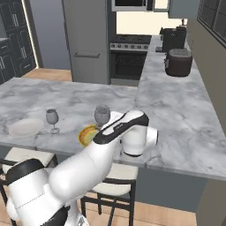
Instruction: Retrieve the wine glasses from the counter and place one next to each plate.
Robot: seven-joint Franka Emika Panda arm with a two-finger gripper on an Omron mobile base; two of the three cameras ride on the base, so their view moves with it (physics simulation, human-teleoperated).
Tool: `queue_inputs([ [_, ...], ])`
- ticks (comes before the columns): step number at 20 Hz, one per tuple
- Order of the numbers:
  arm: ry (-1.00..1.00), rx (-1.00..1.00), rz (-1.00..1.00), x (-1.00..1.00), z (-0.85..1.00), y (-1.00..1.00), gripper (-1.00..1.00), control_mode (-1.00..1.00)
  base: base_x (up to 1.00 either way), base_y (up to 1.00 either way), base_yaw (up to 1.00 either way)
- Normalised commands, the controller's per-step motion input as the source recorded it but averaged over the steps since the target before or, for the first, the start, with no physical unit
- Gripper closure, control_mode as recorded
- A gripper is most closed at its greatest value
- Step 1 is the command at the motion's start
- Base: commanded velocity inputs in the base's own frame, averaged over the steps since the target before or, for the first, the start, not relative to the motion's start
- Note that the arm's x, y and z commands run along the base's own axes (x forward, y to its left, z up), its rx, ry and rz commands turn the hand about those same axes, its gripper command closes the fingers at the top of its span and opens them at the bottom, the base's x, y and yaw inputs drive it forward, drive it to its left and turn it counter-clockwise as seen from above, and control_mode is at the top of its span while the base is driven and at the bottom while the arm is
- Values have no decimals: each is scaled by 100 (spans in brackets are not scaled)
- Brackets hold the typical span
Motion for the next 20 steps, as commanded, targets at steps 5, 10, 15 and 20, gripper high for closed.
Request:
queue_inputs([
  [5,0,-2,12,43,-40,-18,100,-100,0,0,0],
  [10,0,-11,2,34,-34,-6,100,-100,0,0,0],
  [15,0,-11,0,8,-19,-2,100,-100,0,0,0],
  [20,2,-6,0,6,-12,0,100,-100,0,0,0],
])
